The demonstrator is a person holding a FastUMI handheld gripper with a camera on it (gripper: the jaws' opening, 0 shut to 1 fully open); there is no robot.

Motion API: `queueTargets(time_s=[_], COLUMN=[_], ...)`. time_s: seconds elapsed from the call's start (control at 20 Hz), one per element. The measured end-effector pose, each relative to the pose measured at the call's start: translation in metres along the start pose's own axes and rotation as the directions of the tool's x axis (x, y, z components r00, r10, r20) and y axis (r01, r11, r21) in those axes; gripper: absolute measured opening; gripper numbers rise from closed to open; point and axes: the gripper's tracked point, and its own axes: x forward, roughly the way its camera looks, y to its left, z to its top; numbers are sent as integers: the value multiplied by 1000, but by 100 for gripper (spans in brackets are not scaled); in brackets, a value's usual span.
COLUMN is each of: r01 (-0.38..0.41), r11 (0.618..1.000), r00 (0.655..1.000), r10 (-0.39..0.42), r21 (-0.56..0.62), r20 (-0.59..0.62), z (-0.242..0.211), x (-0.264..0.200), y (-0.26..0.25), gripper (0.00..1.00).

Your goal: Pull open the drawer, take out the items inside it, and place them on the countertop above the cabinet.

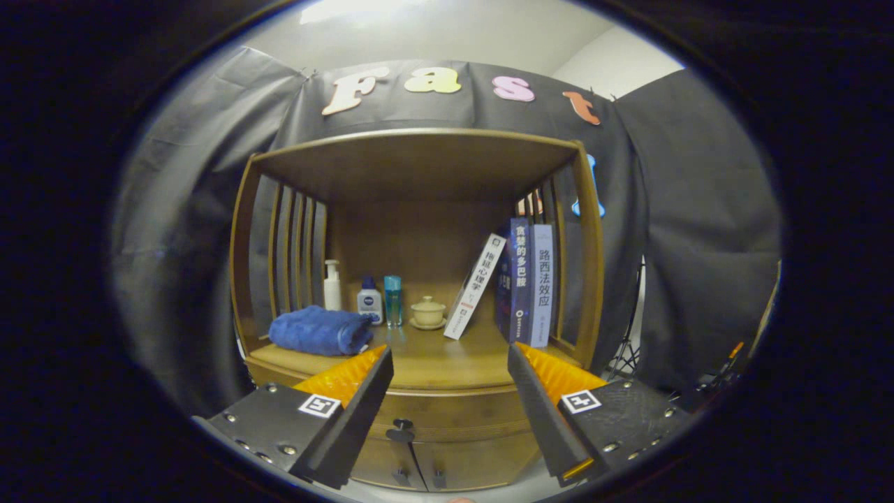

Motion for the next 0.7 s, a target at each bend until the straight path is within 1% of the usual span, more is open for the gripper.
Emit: queueTargets(time_s=[0.2, 0.3, 0.45, 0.6, 0.7], r01=[-24, -29, -48, -58, -64], r11=[999, 998, 999, 998, 998], r00=[999, 996, 985, 976, 971], r10=[23, 25, 44, 57, 56], r21=[-21, -50, -20, 0, -26], r20=[-41, -87, -167, -211, -234], z=[-28, -52, -87, -108, -121], x=[29, 39, 51, 49, 49], y=[21, 29, 44, 54, 56], gripper=[99, 99, 99, 99, 99])
